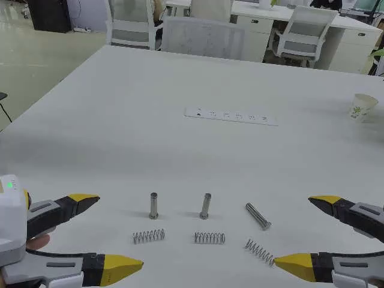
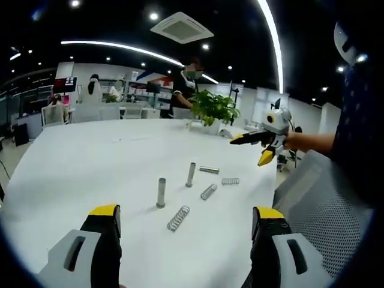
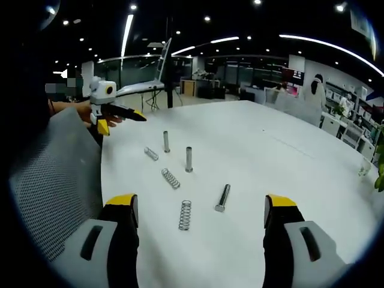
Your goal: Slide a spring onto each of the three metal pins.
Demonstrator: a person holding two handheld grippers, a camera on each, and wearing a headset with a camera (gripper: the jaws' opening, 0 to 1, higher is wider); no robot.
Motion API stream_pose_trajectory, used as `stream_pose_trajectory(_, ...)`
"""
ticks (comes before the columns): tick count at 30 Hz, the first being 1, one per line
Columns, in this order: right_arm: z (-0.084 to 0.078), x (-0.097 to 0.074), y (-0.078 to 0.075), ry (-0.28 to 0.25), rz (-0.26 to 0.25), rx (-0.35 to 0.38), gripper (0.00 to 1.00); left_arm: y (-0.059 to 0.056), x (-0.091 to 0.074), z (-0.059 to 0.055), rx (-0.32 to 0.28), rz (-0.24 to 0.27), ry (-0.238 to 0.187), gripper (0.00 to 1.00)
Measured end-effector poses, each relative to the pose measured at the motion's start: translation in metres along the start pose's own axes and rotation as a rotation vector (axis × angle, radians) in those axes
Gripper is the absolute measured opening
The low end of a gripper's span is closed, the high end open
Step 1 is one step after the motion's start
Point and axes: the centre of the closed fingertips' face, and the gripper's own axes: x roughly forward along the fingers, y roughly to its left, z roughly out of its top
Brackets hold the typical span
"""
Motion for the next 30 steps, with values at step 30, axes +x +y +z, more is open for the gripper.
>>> stream_pose_trajectory(30,-0.011,0.010,-0.003,0.041,0.003,0.021,0.85,0.003,0.015,-0.007,-0.021,-0.029,0.016,0.87)
